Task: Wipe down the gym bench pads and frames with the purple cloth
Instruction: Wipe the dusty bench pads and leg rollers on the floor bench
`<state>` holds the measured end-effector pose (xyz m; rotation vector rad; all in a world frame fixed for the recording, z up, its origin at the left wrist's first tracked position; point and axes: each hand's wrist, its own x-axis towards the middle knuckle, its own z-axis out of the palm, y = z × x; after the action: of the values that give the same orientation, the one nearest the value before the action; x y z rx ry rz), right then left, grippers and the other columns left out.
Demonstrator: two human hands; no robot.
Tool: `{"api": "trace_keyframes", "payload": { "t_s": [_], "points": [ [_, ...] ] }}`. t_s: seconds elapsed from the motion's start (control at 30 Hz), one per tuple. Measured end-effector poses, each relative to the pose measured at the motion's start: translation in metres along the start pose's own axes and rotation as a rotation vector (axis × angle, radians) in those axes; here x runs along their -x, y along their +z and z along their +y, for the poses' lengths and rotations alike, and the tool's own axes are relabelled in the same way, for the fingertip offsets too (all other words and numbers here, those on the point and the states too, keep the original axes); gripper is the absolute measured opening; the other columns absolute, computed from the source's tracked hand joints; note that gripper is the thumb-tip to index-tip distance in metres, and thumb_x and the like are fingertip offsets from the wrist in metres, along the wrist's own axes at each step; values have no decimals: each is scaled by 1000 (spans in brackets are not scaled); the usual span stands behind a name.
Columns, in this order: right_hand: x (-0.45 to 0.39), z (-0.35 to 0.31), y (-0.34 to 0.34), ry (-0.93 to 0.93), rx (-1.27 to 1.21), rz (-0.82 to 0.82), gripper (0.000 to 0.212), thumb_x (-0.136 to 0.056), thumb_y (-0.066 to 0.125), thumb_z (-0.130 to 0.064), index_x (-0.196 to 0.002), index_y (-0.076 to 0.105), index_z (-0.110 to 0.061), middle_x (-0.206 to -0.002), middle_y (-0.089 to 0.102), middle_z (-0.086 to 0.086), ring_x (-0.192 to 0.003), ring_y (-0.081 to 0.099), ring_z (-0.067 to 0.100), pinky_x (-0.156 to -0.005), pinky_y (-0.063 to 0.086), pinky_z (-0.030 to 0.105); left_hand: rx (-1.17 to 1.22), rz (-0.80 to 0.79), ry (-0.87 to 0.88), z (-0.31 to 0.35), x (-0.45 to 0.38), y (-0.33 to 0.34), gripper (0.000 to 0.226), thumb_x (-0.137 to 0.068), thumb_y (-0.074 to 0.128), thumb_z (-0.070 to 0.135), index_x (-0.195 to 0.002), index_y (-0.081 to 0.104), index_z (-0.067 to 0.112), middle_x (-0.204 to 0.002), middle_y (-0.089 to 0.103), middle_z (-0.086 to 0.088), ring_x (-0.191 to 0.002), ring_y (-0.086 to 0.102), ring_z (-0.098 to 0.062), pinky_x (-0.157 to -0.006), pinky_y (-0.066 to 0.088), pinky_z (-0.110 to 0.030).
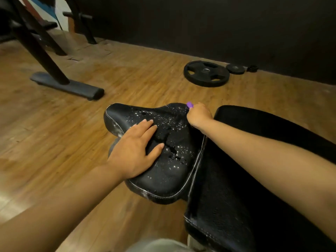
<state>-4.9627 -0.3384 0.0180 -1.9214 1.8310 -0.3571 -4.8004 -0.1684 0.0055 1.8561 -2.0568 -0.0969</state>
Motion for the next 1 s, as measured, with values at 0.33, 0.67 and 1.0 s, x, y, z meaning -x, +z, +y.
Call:
{"api": "trace_keyframes", "payload": {
  "t_s": [0.33,0.67,1.0],
  "points": [
    [-3,7,1,-105,122,-41,32,-102,31,-20,-122,48,-2,-128,47,13,-115,47,32,-92,35,32,-47,32,17,-1,3,6,67,-91,35,57,-137,52,11,-148,44,-5,-141,34,-20,-117,15,-30],
    [79,8,10,-174,169,-8,46,-103,26,-16,-145,24,2,-156,14,15,-145,7,30,-120,7,36,-57,63,2,1,6,8,67,-92,31,55,-137,52,9,-147,45,-8,-140,36,-21,-118,15,-31],
    [-41,-28,6,-243,162,-110,35,-101,32,-31,-107,64,-19,-123,60,7,-116,52,29,-98,41,38,-74,45,-2,6,7,3,64,-93,34,52,-135,55,9,-144,49,-9,-137,41,-23,-114,17,-32]
  ]
}}
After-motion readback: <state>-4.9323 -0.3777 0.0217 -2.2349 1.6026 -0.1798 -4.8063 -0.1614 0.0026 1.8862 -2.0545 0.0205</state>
